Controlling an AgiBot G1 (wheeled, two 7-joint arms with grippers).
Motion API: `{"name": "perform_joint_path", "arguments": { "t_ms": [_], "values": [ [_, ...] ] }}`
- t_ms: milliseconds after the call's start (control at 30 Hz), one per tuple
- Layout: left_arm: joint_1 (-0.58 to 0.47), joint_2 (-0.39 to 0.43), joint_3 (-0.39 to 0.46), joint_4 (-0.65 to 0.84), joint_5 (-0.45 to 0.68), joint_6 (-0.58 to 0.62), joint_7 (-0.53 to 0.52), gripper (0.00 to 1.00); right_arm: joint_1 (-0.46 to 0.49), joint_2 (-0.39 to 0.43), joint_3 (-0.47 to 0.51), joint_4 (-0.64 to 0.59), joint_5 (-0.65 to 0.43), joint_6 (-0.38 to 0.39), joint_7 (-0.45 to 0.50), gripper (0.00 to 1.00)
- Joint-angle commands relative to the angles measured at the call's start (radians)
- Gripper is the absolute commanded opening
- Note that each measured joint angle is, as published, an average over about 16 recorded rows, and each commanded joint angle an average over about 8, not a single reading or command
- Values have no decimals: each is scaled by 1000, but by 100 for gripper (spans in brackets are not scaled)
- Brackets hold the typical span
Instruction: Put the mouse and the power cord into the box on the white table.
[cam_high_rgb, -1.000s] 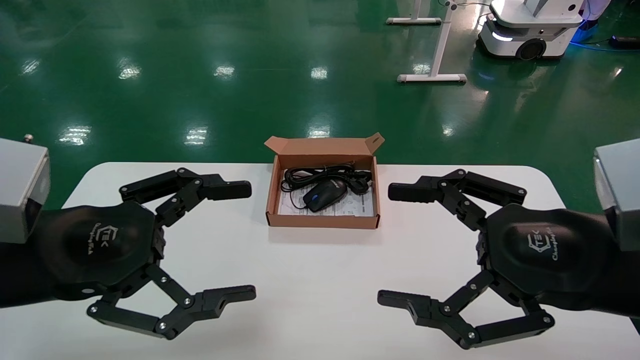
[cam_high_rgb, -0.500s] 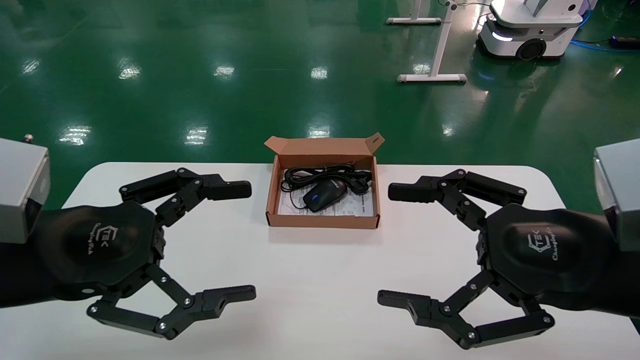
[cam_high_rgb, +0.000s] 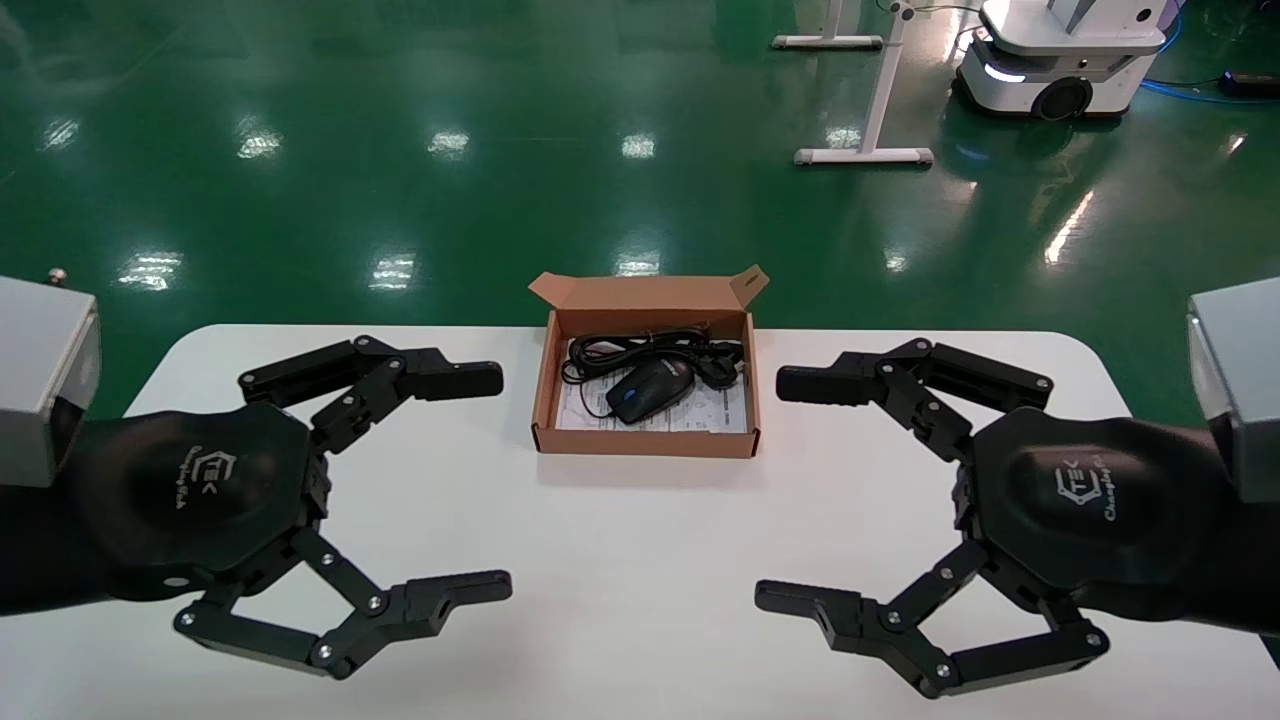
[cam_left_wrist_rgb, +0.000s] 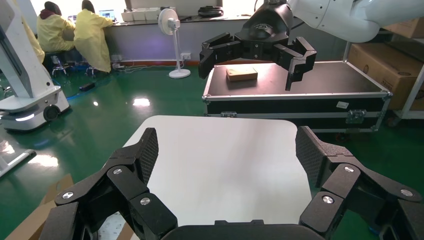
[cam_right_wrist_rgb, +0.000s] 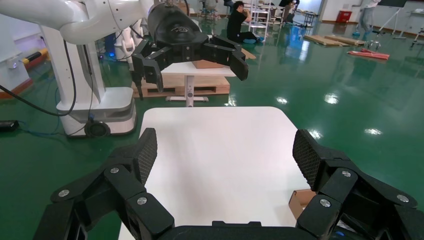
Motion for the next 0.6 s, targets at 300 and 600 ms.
{"name": "perform_joint_path", "arguments": {
  "t_ms": [300,600],
  "values": [
    [0,0,0,0,0,0,0,100,0,0,0,0,0,0,0,100],
    [0,0,0,0,0,0,0,100,0,0,0,0,0,0,0,100]
  ]
}}
